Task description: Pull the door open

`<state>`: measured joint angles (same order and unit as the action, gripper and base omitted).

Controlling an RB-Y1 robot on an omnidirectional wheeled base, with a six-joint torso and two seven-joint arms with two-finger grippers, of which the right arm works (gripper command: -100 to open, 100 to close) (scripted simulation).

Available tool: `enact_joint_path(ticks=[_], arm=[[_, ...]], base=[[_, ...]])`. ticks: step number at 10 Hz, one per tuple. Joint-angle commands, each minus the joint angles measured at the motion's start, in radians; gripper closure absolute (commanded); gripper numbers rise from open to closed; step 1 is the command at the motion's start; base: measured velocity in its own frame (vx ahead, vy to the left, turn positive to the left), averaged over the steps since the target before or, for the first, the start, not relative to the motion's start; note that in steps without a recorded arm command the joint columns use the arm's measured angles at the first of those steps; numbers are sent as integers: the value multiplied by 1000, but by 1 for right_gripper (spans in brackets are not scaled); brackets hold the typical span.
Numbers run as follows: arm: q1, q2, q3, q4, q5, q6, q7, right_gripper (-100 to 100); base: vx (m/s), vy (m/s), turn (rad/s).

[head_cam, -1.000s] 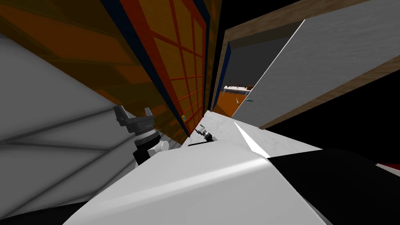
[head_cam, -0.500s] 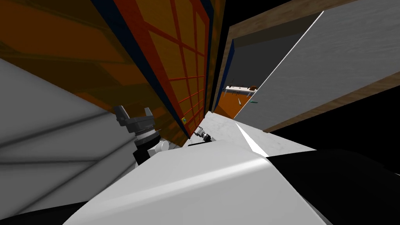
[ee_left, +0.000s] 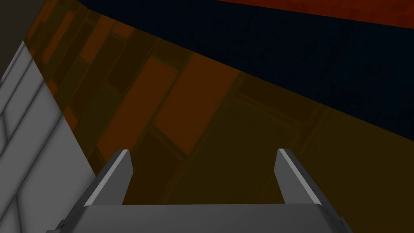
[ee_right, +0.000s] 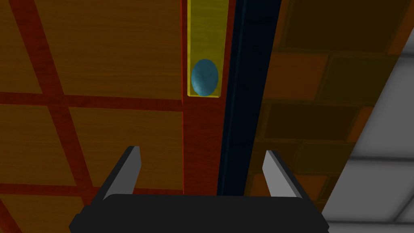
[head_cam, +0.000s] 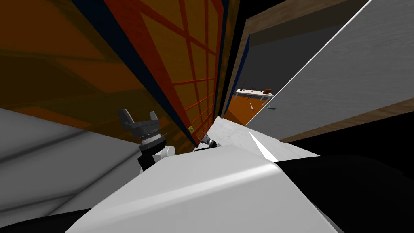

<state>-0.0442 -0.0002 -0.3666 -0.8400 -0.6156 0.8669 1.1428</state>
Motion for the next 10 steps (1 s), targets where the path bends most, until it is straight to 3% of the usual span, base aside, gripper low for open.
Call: enact_joint_path(ticks=[1, 4, 10], arm=[[12, 13, -3, 32, -7, 11, 22, -100], [14, -2, 1, 23, 3, 5, 16, -100], [49, -38, 24, 66, 60, 2, 54, -100]], base=[[201, 103, 34], [-38, -19, 28], [-184, -79, 135]])
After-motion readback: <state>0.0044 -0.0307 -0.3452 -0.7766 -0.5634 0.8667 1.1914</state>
